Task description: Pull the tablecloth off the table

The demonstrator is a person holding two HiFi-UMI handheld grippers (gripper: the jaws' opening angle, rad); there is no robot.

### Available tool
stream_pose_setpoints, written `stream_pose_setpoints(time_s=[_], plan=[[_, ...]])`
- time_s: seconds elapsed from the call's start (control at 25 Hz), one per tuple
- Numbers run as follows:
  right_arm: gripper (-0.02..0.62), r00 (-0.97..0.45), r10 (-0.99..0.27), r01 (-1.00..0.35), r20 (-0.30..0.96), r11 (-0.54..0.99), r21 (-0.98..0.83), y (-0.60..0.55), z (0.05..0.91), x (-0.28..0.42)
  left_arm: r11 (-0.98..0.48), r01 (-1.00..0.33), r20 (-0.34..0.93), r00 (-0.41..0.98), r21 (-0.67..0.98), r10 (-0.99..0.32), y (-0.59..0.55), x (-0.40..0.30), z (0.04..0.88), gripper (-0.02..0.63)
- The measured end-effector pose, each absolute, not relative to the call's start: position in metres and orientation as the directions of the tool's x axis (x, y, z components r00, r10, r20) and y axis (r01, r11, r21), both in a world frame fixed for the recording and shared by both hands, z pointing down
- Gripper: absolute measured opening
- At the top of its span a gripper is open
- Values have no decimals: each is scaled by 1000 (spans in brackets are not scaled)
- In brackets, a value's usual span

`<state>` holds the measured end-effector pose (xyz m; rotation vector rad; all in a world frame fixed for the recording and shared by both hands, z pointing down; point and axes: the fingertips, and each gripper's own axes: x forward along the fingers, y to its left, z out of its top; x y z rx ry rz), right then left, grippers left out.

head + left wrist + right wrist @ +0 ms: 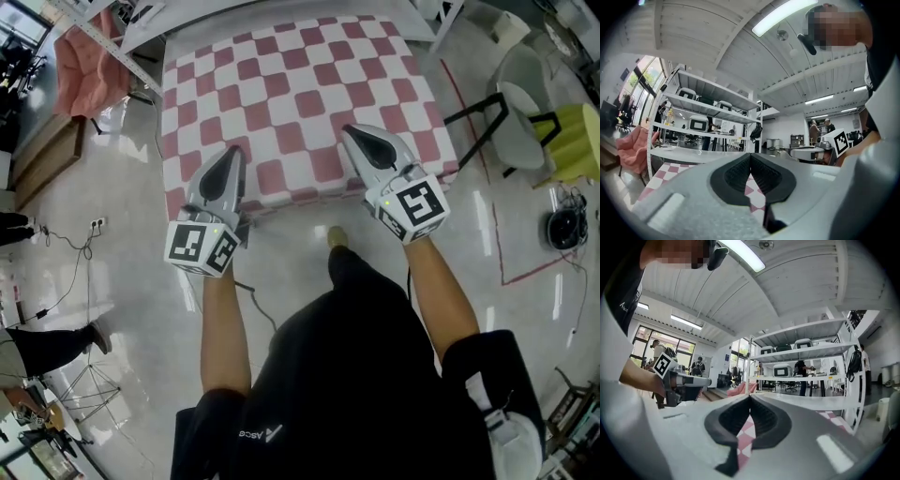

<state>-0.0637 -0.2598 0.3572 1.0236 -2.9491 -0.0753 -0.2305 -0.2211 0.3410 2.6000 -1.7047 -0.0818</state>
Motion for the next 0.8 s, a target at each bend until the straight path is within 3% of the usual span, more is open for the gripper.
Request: stream_pose_setpoints(time_s=[0.52,0.6,0.8], plan=[[3,-766,-619,-630,173,777,-10,-434,416,-55,-269,-961,172,275,58,-946,-382,-249,392,11],[112,-756,-614,-635,225,772,-29,-447,430,-58,-251,-966,221,258,63,-940,-394,-256,405,12],[208,-697,-619,-675,363,737,-40,-474,470,-60,-203,-976,336,217,77,-917,-418,-277,441,44]])
